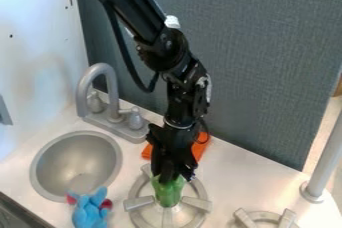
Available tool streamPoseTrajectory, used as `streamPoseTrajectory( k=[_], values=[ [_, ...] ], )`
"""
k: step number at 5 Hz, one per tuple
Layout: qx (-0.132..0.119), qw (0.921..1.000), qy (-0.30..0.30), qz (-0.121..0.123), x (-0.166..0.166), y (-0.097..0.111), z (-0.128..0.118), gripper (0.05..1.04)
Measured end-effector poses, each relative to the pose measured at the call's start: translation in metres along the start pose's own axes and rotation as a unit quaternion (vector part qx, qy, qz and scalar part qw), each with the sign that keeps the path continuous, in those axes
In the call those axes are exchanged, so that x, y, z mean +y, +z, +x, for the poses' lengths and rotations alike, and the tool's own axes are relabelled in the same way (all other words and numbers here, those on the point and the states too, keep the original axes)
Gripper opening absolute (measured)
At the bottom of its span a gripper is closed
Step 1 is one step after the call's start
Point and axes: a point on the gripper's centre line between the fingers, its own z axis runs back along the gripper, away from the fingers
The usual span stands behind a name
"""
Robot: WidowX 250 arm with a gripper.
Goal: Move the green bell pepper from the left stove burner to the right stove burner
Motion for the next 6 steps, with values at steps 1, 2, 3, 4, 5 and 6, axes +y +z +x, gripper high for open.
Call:
streamPoseTrajectory(
  k=[1, 2, 3, 4, 5, 6],
  values=[
    [0.007, 0.9999, 0.01, -0.005, 0.002, -0.001, -0.004, 0.137],
    [-0.03, 0.9989, 0.036, 0.011, 0.0, 0.034, -0.003, 0.092],
    [-0.091, 0.9958, 0.009, -0.002, -0.027, 0.078, 0.005, 0.092],
    [-0.106, 0.9941, -0.022, -0.005, -0.051, 0.097, 0.017, 0.092],
    [-0.068, 0.9931, -0.093, -0.022, -0.081, 0.084, 0.033, 0.092],
    [-0.016, 0.9883, -0.152, -0.011, -0.107, 0.061, 0.039, 0.092]
  ],
)
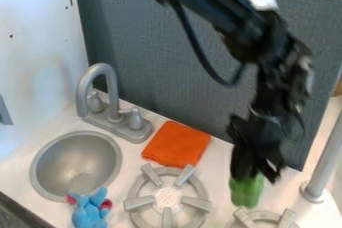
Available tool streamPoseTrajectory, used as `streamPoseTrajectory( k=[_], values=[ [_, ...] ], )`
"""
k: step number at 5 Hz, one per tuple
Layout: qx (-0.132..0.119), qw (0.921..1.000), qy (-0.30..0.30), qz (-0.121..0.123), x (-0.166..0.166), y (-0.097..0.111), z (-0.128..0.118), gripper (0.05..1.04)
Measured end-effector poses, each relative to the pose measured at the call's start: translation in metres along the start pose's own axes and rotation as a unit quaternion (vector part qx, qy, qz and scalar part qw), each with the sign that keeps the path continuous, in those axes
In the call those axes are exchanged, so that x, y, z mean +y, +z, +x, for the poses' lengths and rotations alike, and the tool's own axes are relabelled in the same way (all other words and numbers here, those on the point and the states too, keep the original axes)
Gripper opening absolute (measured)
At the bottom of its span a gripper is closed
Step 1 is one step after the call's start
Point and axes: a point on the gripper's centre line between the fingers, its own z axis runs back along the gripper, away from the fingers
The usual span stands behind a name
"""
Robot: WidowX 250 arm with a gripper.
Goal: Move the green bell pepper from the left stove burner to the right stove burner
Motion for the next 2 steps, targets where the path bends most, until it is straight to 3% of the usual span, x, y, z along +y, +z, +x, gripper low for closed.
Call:
streamPoseTrajectory(
  k=[1, 2],
  values=[
    [0.037, 0.9981, -0.048, 0.012, -0.023, -0.023, 0.001, 0.092],
    [0.033, 0.9969, -0.069, 0.016, -0.033, -0.028, 0.002, 0.092]
  ],
)
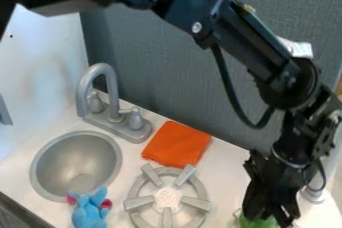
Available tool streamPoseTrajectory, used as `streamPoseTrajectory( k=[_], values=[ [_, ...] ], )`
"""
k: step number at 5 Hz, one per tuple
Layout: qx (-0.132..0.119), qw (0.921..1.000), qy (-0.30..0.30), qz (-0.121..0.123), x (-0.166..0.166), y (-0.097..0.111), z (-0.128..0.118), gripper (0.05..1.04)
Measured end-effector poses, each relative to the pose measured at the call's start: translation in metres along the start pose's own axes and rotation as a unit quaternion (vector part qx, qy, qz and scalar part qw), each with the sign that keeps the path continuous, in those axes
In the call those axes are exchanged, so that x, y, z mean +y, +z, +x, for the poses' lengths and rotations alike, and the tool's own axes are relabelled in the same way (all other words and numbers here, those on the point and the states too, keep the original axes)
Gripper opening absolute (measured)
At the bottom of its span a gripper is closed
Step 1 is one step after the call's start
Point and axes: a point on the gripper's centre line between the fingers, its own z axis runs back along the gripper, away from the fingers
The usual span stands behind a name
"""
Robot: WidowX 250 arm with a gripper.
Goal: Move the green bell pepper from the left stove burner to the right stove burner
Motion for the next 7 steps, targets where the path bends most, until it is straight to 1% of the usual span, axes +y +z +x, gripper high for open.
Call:
streamPoseTrajectory(
  k=[1, 2, 3, 4, 5, 6, 7],
  values=[
    [-0.004, 0.9999, -0.016, 0.003, -0.011, -0.006, -0.001, 0.092],
    [-0.027, 0.9993, -0.023, 0.009, -0.015, -0.003, 0.01, 0.092],
    [-0.056, 0.998, -0.026, 0.016, -0.013, -0.001, 0.026, 0.092],
    [-0.06, 0.9977, -0.027, 0.018, -0.014, -0.006, 0.034, 0.092],
    [-0.044, 0.9985, -0.025, 0.021, -0.011, -0.01, 0.04, 0.092],
    [-0.031, 0.9989, -0.02, 0.029, -0.01, -0.011, 0.042, 0.123],
    [-0.018, 0.9994, -0.007, 0.03, -0.011, -0.012, 0.038, 0.296]
  ],
)
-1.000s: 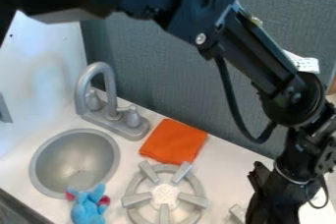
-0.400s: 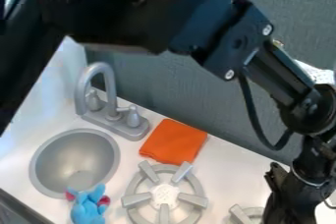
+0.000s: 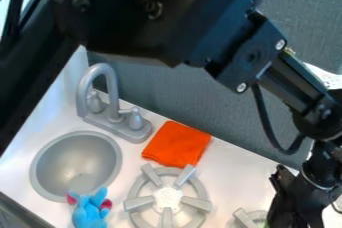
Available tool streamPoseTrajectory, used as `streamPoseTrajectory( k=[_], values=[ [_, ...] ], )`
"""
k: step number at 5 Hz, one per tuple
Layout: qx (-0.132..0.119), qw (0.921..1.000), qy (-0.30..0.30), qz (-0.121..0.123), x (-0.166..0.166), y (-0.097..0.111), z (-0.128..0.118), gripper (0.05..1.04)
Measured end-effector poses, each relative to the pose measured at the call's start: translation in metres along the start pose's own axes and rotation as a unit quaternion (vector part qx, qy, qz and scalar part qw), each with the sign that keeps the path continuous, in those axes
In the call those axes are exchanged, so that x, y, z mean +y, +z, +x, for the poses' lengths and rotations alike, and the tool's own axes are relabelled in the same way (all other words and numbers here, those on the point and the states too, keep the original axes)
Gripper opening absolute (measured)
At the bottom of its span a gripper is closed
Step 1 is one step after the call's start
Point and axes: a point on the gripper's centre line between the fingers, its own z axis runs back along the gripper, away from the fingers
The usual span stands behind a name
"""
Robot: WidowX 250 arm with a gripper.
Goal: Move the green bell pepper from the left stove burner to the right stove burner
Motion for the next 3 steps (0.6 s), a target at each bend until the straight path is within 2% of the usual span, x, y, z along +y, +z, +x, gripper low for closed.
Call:
streamPoseTrajectory(
  k=[1, 2, 3],
  values=[
    [-0.001, 1.0, 0.003, -0.01, -0.004, 0.002, -0.014, 0.607],
    [-0.037, 0.999, 0.017, -0.019, 0.003, 0.029, -0.022, 0.903],
    [-0.065, 0.9948, 0.072, -0.033, 0.023, 0.042, -0.046, 1.011]
  ],
)
